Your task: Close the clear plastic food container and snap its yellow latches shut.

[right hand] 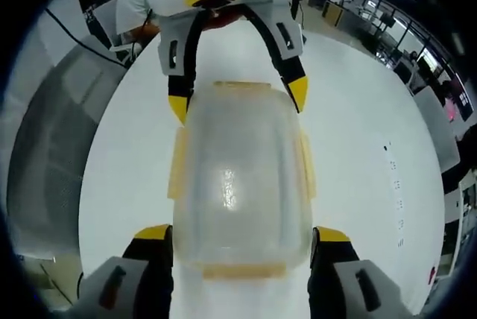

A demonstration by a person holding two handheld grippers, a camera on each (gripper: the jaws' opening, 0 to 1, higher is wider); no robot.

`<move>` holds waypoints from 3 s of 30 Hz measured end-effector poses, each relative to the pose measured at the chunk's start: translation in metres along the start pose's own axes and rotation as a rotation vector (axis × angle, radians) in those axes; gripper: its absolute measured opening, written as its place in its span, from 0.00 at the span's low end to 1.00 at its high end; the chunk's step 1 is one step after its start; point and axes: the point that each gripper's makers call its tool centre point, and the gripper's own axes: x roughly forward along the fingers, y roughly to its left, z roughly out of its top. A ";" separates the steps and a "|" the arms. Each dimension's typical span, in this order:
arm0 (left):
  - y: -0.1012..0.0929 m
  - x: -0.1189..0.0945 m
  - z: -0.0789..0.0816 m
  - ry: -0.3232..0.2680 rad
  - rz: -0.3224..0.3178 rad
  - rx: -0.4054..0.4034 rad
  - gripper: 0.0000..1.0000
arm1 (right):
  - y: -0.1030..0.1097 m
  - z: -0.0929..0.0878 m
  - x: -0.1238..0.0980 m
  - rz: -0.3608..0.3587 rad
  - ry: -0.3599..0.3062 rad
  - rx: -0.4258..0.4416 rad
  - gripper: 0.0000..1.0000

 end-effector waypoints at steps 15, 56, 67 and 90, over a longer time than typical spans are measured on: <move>-0.002 -0.009 -0.019 0.000 0.002 -0.004 0.78 | 0.002 0.019 0.008 -0.005 0.006 0.007 0.74; -0.003 -0.048 -0.113 -0.007 0.014 -0.046 0.78 | 0.008 0.114 0.046 0.007 -0.005 -0.022 0.74; -0.003 -0.053 -0.127 -0.009 0.016 -0.056 0.78 | 0.009 0.127 0.052 0.009 -0.010 -0.028 0.74; 0.005 -0.051 -0.128 -0.022 0.018 -0.072 0.79 | 0.000 0.127 0.052 0.007 -0.014 -0.034 0.74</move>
